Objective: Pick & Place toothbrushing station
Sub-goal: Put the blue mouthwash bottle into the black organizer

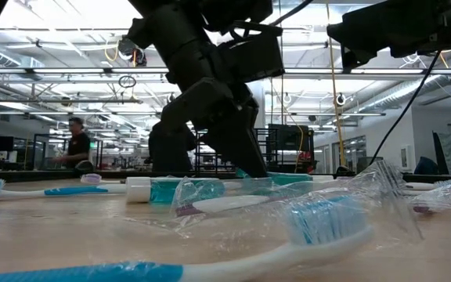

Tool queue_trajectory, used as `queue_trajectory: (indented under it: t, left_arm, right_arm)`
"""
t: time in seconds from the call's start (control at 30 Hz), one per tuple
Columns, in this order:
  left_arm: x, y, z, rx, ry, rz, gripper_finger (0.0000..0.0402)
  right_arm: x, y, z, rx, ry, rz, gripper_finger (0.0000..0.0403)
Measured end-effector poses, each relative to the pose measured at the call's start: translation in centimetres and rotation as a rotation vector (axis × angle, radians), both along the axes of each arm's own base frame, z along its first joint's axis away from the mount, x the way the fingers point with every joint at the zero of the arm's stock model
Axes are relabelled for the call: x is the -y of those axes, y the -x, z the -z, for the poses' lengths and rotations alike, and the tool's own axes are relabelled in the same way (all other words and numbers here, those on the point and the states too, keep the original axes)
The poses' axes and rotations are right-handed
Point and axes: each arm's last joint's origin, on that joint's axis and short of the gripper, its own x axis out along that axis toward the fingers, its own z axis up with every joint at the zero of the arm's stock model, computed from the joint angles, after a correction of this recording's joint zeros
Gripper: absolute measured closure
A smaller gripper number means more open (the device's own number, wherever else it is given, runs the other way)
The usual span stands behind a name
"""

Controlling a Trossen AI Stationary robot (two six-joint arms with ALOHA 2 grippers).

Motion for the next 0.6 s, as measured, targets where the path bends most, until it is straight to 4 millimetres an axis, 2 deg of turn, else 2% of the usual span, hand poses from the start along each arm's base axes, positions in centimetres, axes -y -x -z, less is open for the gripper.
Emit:
queue_trajectory:
  t: [0.37,0.6]
  left_arm:
    - [-0.2,0.1,-0.1,0.0,-0.029,-0.028,0.0392]
    - [-0.7,1.0,-1.9,-0.008,-0.07,-0.072,0.0394]
  right_arm:
    - [0.0,0.0,0.0,0.0,0.0,0.0,0.0291]
    - [0.0,0.0,0.0,-0.001,0.0,0.0,0.0291]
